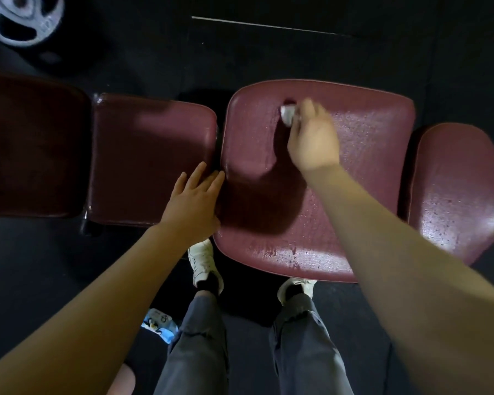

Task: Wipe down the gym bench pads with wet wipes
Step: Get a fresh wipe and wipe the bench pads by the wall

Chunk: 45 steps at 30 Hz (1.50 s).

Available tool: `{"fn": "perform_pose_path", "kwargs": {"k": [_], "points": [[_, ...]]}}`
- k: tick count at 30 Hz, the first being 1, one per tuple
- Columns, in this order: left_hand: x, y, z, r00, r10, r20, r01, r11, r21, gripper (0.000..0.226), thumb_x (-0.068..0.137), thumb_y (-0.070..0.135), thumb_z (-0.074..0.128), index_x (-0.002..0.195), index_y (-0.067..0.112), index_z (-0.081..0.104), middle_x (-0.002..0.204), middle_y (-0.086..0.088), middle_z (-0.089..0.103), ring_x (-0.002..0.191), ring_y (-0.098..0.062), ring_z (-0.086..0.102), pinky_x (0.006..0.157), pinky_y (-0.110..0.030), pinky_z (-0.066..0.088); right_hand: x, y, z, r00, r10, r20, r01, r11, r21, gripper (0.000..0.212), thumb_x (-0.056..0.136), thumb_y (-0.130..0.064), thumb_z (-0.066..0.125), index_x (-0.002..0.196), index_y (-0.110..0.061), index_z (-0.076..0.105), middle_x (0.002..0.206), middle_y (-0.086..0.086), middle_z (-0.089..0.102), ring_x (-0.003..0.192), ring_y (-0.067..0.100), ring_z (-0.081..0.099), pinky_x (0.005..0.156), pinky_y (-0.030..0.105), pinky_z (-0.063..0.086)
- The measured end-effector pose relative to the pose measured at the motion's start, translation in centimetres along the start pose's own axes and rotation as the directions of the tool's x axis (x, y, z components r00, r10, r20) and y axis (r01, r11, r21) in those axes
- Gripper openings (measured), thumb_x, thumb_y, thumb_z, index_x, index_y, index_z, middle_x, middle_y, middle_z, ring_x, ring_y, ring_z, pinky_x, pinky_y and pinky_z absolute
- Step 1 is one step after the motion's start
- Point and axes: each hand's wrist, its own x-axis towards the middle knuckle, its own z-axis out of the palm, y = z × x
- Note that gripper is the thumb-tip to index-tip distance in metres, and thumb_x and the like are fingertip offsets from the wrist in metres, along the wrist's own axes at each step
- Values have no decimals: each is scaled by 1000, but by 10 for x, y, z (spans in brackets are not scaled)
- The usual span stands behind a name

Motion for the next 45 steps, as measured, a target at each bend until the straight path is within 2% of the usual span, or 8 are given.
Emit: {"fn": "perform_pose_path", "kwargs": {"k": [9,13,20,24,31,36,41,45], "points": [[-3,15,-9,1000,4,-19,-6,997,-79,92,89,31,59,158,16,2,167,-2,-4,153,-22,-9,123,-48,-1,-238,33,-23,925,-230,304,190,969,156,13,78,-2,64,89,-8,65,77,4,61,70,26,55,64,39,50],[-5,14,-6,997,73,-24,-74,993,-88,90,91,45,60,159,18,7,167,-1,-4,153,-18,-7,123,-44,1,-177,32,-20,917,-310,253,269,946,182,16,85,-5,57,94,-13,68,85,6,67,76,32,60,70,41,50],[-6,29,3,1000,28,2,-28,999,-41,107,86,58,62,157,15,-5,165,-5,-15,153,-19,-4,123,-45,-2,35,29,-12,998,-15,-61,10,997,-72,19,93,-12,42,104,-3,54,100,16,62,90,37,57,73,46,46],[-5,36,-1,1000,2,19,-2,1000,-31,106,87,55,64,158,13,-2,166,-7,-13,153,-21,-5,123,-43,0,0,24,-9,996,75,-47,-77,996,-43,22,95,-14,42,110,-4,55,102,17,62,93,37,57,73,45,45],[4,54,-11,993,107,-47,-108,994,-27,102,86,54,65,158,15,4,166,-5,-8,153,-20,-6,122,-44,2,-230,42,-35,978,47,202,-63,996,71,18,87,-10,44,90,-10,61,79,6,63,69,30,58,62,38,47],[15,71,-4,988,151,-21,-151,988,19,107,84,57,67,158,18,0,164,-13,-16,152,-28,-9,120,-43,1,-135,54,-26,997,52,57,-54,998,37,11,88,-2,55,95,0,63,80,19,62,74,38,58,66,44,47],[17,70,6,991,136,-20,-135,990,36,105,86,61,61,158,22,-6,162,-12,-25,151,-27,-16,120,-40,-3,37,70,-27,982,142,-127,-146,989,-23,20,95,-14,42,105,-4,57,101,16,63,92,36,57,75,44,44],[18,73,5,994,109,22,-110,994,28,106,86,60,61,157,22,-9,161,-13,-28,151,-28,-18,120,-42,-5,12,69,-24,979,179,-103,-179,984,3,18,94,-15,44,102,-5,56,95,16,63,86,37,58,70,45,45]]}}
